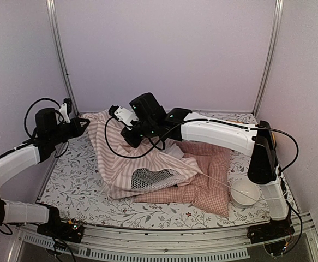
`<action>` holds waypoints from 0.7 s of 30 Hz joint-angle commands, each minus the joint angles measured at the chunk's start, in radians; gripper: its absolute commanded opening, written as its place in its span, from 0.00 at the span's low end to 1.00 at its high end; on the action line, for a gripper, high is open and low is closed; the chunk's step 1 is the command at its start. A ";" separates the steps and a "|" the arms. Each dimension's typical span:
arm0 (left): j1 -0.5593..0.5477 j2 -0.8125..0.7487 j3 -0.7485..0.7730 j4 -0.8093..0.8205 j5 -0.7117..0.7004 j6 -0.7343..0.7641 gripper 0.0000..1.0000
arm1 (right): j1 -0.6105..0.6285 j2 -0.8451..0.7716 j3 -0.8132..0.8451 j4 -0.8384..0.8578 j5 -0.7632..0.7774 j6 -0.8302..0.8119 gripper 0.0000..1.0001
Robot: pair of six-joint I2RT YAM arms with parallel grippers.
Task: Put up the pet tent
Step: Insert the tent pole into the pole socket of the pet tent.
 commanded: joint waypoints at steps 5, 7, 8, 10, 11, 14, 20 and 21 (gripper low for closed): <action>-0.042 -0.023 0.033 -0.016 -0.010 0.056 0.00 | -0.006 -0.038 0.004 0.028 0.012 0.001 0.00; -0.057 -0.032 0.031 -0.018 -0.024 0.070 0.00 | -0.006 -0.037 0.006 0.028 0.018 -0.003 0.00; -0.067 -0.037 0.029 -0.019 -0.033 0.078 0.00 | -0.006 -0.037 0.006 0.028 0.019 -0.005 0.00; -0.083 -0.047 0.024 -0.021 -0.048 0.092 0.00 | -0.007 -0.039 0.006 0.027 0.021 -0.008 0.00; -0.089 -0.049 0.022 -0.023 -0.053 0.097 0.00 | -0.006 -0.040 0.006 0.027 0.016 -0.009 0.00; -0.106 -0.048 0.030 -0.034 -0.065 0.113 0.00 | -0.006 -0.042 0.007 0.028 -0.009 -0.014 0.00; -0.115 -0.056 0.059 -0.112 -0.133 0.094 0.06 | -0.006 -0.047 0.006 0.047 0.002 -0.004 0.00; -0.116 -0.061 0.064 -0.128 -0.148 0.084 0.12 | -0.006 -0.047 0.006 0.054 0.004 -0.001 0.00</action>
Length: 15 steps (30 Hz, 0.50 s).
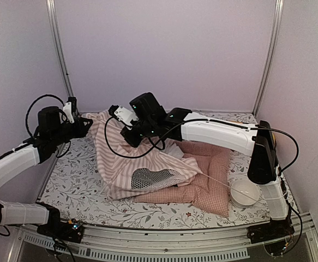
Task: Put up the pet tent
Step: Insert the tent pole into the pole socket of the pet tent, then pass from the right arm to the left
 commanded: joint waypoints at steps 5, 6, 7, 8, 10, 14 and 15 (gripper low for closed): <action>-0.019 -0.063 0.042 -0.104 -0.065 -0.042 0.30 | -0.007 -0.044 0.005 0.081 0.006 0.027 0.00; -0.020 -0.069 0.043 -0.109 -0.066 -0.050 0.32 | -0.006 -0.042 0.004 0.086 0.007 0.030 0.00; -0.020 -0.075 0.045 -0.117 -0.066 -0.058 0.33 | -0.006 -0.041 0.004 0.092 0.007 0.034 0.00; -0.019 -0.080 0.048 -0.129 -0.068 -0.067 0.35 | -0.006 -0.038 0.004 0.097 0.007 0.036 0.00; -0.020 -0.088 0.056 -0.152 -0.072 -0.083 0.37 | -0.006 -0.035 0.004 0.106 0.007 0.040 0.00; -0.017 -0.112 0.078 -0.191 -0.070 -0.158 0.40 | -0.006 -0.029 0.004 0.115 0.000 0.042 0.00; -0.018 -0.114 0.087 -0.207 -0.073 -0.191 0.40 | -0.006 -0.028 0.004 0.117 -0.001 0.044 0.00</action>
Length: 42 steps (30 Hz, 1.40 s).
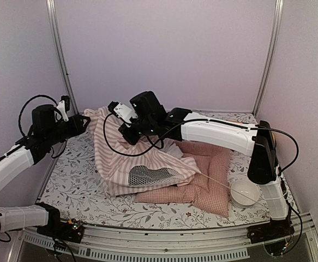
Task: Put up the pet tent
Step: Pass from the right arm to the left
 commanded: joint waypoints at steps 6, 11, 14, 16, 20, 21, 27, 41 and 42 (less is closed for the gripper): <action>-0.005 -0.019 0.100 -0.092 0.057 -0.356 0.45 | -0.006 -0.025 0.004 0.064 -0.002 0.027 0.00; -0.006 0.008 0.067 0.011 0.110 -0.609 0.46 | -0.005 -0.023 0.003 0.065 -0.005 0.026 0.00; -0.005 0.038 0.035 0.091 0.112 -0.731 0.45 | -0.005 -0.023 0.001 0.065 0.000 0.025 0.00; -0.007 0.059 0.021 0.155 0.117 -0.781 0.44 | -0.004 -0.023 -0.002 0.065 0.003 0.026 0.00; -0.006 0.091 0.019 0.193 0.119 -0.835 0.42 | -0.002 -0.029 -0.011 0.065 0.009 0.023 0.00; -0.006 0.092 0.019 0.194 0.109 -0.842 0.42 | -0.002 -0.028 -0.013 0.065 0.009 0.022 0.00; -0.007 0.092 0.027 0.199 0.049 -0.852 0.40 | 0.002 -0.028 -0.019 0.068 0.013 0.021 0.00; -0.007 0.147 0.051 0.183 -0.011 -0.861 0.34 | 0.007 -0.029 -0.020 0.071 0.019 0.014 0.00; -0.006 0.149 0.052 0.184 -0.014 -0.864 0.34 | 0.009 -0.028 -0.020 0.071 0.021 0.013 0.00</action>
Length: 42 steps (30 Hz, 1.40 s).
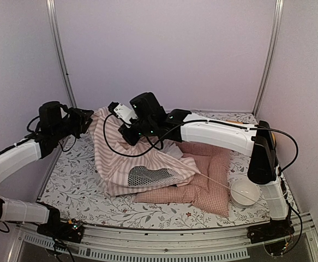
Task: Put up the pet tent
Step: Pass from the right arm to the left
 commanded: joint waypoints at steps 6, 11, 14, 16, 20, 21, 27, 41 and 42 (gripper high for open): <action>-0.006 0.021 0.031 0.028 -0.035 -0.011 0.29 | 0.010 -0.026 -0.005 0.043 0.029 -0.009 0.00; -0.008 0.035 0.036 0.034 -0.025 -0.015 0.28 | 0.013 -0.026 -0.004 0.043 0.031 -0.013 0.00; -0.008 0.037 0.037 0.035 -0.028 -0.015 0.27 | 0.013 -0.024 -0.004 0.042 0.033 -0.015 0.00; -0.008 0.040 0.040 0.035 -0.027 -0.016 0.26 | 0.014 -0.024 -0.004 0.042 0.033 -0.016 0.00; -0.008 0.055 0.044 0.040 -0.019 -0.015 0.21 | 0.015 -0.023 -0.004 0.042 0.034 -0.018 0.00; -0.008 0.058 0.044 0.042 -0.014 -0.016 0.19 | 0.016 -0.022 -0.004 0.042 0.035 -0.020 0.00; -0.008 0.072 0.043 0.051 0.005 -0.015 0.12 | 0.020 -0.018 -0.004 0.042 0.037 -0.030 0.00; -0.007 0.089 0.023 0.049 0.067 0.008 0.10 | 0.023 -0.005 0.012 0.040 0.039 -0.046 0.00; -0.009 0.089 0.020 0.050 0.072 0.010 0.10 | 0.023 -0.003 0.013 0.041 0.039 -0.048 0.00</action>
